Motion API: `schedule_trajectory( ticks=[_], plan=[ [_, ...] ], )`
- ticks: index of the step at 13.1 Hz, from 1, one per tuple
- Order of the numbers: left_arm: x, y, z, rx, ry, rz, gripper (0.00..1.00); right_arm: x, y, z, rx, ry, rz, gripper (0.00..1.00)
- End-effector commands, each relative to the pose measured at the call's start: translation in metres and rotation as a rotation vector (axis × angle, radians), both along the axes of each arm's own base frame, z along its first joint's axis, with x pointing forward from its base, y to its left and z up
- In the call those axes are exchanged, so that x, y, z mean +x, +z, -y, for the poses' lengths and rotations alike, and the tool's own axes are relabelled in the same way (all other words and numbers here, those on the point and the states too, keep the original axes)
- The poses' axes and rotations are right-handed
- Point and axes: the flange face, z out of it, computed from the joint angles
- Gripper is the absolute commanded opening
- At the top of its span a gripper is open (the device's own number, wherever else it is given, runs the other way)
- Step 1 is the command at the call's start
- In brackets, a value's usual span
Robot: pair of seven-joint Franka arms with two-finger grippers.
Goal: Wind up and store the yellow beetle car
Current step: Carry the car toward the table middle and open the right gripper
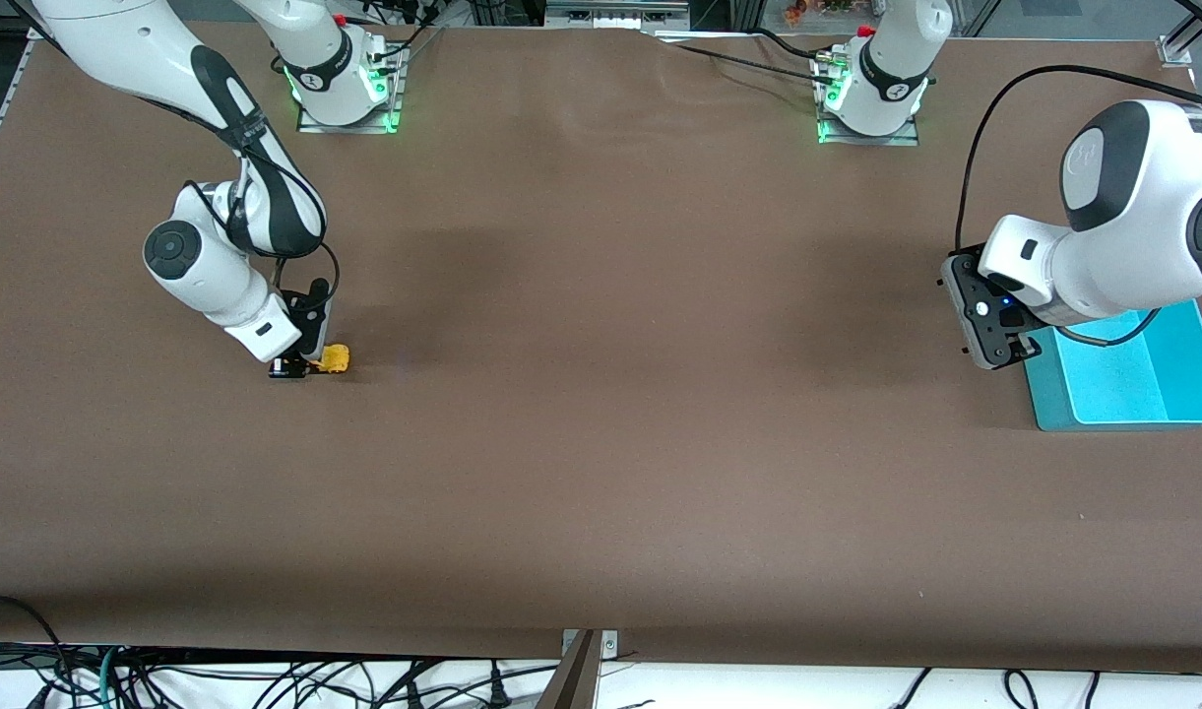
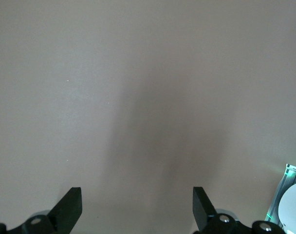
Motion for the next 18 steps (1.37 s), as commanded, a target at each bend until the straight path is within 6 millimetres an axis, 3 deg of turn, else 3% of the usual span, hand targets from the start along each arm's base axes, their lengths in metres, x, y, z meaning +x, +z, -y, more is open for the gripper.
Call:
schedule_trajectory(
  ticks=[1, 5, 10, 18],
  plan=[
    [-0.001, -0.001, 0.002, 0.001, -0.026, 0.012, 1.0, -0.004, -0.009, 0.0, 0.009, -0.018, -0.012, 0.0],
    [-0.002, -0.005, 0.011, -0.002, -0.042, 0.021, 1.0, -0.006, -0.019, 0.004, 0.007, 0.025, -0.024, 0.0],
    [-0.003, -0.009, 0.013, -0.006, -0.062, 0.019, 1.0, -0.008, -0.031, 0.044, 0.003, 0.053, -0.03, 0.0],
    [-0.001, -0.015, 0.013, -0.007, -0.065, 0.02, 1.0, -0.023, -0.046, 0.144, 0.002, 0.057, -0.049, 0.0]
  ],
)
